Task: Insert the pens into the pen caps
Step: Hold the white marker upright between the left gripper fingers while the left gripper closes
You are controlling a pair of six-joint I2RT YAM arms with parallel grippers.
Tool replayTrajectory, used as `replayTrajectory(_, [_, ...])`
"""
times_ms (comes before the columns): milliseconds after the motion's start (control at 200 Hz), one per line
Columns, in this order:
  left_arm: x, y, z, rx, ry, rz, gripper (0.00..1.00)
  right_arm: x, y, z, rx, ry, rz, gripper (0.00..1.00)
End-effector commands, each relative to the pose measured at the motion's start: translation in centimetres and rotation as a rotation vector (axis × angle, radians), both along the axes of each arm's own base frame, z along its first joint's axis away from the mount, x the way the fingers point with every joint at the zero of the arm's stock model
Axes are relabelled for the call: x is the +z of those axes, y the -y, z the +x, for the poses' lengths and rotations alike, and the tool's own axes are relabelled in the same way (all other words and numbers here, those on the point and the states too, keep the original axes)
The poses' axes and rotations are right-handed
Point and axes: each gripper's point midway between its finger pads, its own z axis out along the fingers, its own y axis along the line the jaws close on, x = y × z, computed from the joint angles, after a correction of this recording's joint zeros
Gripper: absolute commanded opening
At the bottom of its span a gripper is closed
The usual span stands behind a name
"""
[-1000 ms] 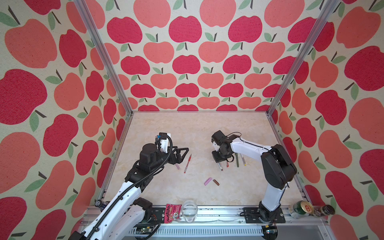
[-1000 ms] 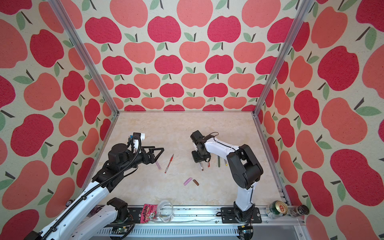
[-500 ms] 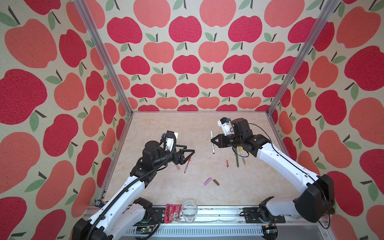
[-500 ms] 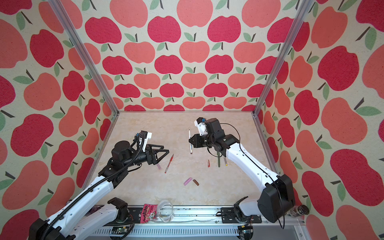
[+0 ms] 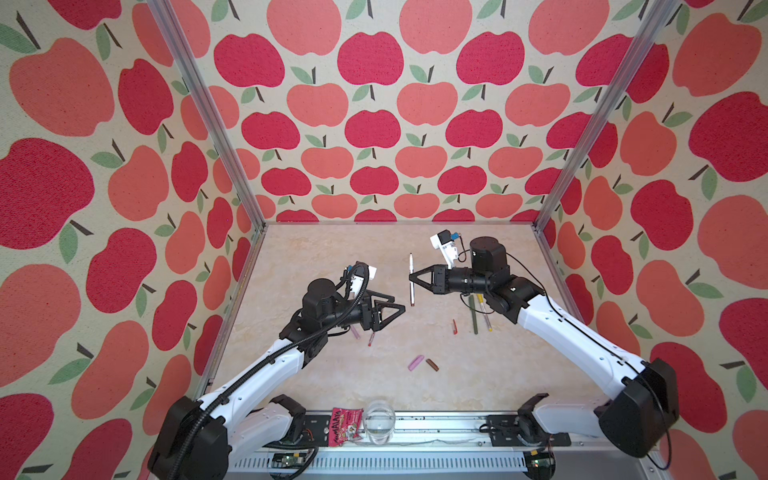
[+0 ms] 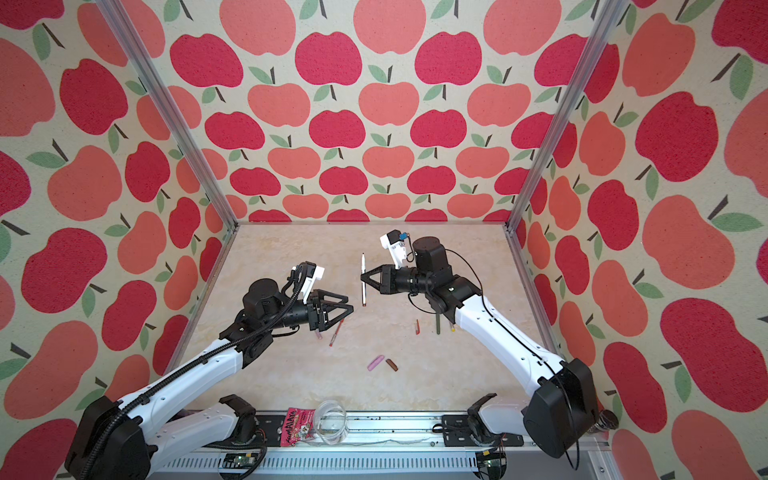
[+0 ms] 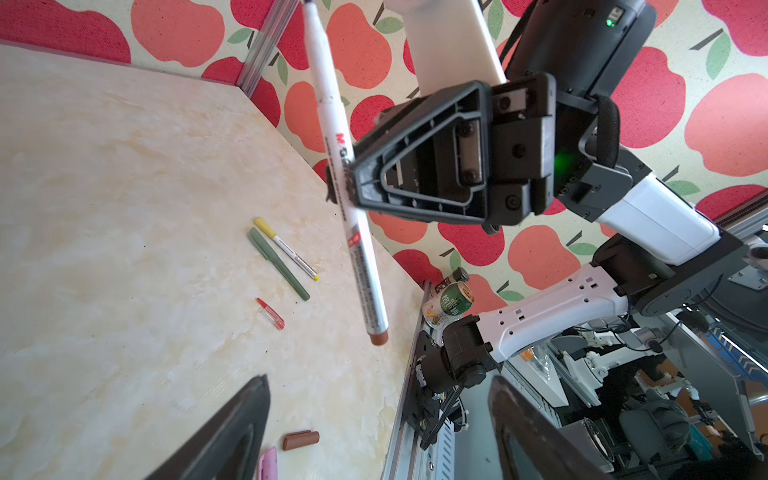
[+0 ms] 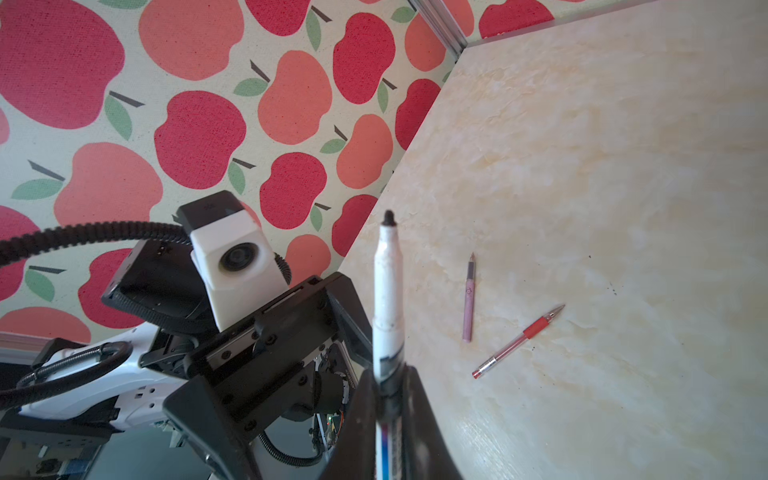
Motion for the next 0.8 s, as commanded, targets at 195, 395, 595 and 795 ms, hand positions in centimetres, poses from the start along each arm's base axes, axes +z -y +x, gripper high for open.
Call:
replayTrajectory(195, [3.1, 1.6, 0.5, -0.066, 0.02, -0.097, 0.78, 1.4, -1.2, -2.4, 0.095, 0.034, 0.073, 0.04])
replayTrajectory(395, [2.4, 2.2, 0.6, -0.084, -0.007, -0.08, 0.69, 1.6, -1.3, -2.4, 0.099, 0.04, 0.082, 0.03])
replayTrajectory(595, [2.5, 2.4, 0.8, -0.08, -0.011, -0.086, 0.59, 1.1, -1.5, -2.6, 0.109, 0.033, 0.079, 0.03])
replayTrajectory(795, [2.5, 2.5, 0.9, -0.087, -0.017, -0.088, 0.52, 0.9, -1.7, -2.6, 0.11, 0.037, 0.073, 0.02])
